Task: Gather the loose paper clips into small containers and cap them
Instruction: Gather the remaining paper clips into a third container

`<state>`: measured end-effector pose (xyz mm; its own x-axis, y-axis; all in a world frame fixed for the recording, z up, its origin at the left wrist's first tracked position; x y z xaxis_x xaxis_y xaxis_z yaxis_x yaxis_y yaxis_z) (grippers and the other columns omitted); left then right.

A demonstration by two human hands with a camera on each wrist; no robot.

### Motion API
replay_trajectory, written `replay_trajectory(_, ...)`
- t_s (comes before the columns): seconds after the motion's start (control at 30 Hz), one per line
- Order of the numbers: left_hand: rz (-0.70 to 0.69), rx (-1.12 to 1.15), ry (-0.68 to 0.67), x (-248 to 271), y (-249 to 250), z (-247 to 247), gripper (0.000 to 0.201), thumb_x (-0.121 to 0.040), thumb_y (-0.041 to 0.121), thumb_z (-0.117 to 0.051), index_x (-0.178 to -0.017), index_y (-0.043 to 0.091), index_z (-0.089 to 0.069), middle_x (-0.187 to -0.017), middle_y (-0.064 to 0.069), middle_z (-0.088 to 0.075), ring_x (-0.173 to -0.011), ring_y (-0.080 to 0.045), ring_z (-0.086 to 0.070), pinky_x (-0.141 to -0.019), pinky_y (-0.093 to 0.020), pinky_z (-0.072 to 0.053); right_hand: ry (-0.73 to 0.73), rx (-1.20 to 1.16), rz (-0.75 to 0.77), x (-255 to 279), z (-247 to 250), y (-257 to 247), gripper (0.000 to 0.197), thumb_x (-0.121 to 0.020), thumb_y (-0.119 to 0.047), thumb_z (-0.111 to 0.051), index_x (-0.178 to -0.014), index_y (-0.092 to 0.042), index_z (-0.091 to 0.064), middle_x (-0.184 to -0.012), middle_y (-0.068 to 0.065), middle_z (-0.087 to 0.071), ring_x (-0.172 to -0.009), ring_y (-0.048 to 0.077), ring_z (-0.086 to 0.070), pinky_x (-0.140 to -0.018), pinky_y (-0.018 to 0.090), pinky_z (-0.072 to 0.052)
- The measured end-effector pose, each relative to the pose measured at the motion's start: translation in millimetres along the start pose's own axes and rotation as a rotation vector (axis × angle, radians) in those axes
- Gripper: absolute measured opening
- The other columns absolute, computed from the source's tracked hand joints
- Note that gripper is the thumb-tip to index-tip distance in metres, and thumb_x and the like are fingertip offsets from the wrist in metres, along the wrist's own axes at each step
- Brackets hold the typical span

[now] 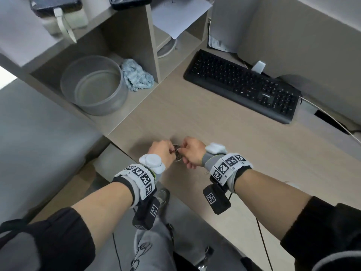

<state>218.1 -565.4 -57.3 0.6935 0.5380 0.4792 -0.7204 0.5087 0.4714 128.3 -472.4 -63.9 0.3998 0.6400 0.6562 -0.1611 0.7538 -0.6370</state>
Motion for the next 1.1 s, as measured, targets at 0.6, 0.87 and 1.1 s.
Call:
replay_trajectory(0.6, -0.129, 0.032, 0.031, 9, 13, 6, 0.031, -0.083, 0.002, -0.049, -0.102, 0.02, -0.065, -0.1, 0.005, -0.072, -0.094, -0.021, -0.065, -0.084, -0.032, -0.052, 0.162, 0.265, 0.01, 15, 40, 42, 0.021, -0.087, -0.004, -0.05, -0.096, -0.018, -0.063, -0.096, 0.008, -0.069, -0.083, 0.028, -0.064, -0.07, 0.031, -0.051)
replay_trajectory(0.87, -0.277, -0.079, 0.013, 19, 38, -15, 0.019, -0.087, 0.02, -0.054, -0.106, 0.022, -0.06, -0.104, 0.006, -0.062, -0.091, -0.023, -0.062, -0.081, -0.037, -0.053, 0.119, 0.556, -0.098, 29, 59, 85, 0.011, -0.081, -0.018, -0.053, -0.091, -0.019, -0.05, -0.093, 0.004, -0.064, -0.08, 0.029, -0.062, -0.072, 0.036, -0.054)
replay_trajectory(1.1, -0.326, -0.336, -0.214, 14, 60, -67, 0.054, -0.087, 0.032, -0.067, -0.134, 0.017, -0.043, -0.134, -0.003, -0.043, -0.104, -0.035, -0.062, -0.086, -0.046, -0.052, 0.059, 0.566, -0.098, 45, 43, 103, 0.029, -0.079, -0.041, -0.062, -0.095, -0.022, -0.048, -0.094, 0.005, -0.064, -0.078, 0.028, -0.062, -0.071, 0.039, -0.054)
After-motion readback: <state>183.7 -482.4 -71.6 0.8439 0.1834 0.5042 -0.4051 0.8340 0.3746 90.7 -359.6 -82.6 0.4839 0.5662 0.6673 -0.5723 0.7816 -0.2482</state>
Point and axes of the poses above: each hand's wrist, its own x-axis away from the middle knuckle, its own z-axis out of the back of the hand, y = z × x, the point moved 4 cm from there along -x, towards the middle knuckle
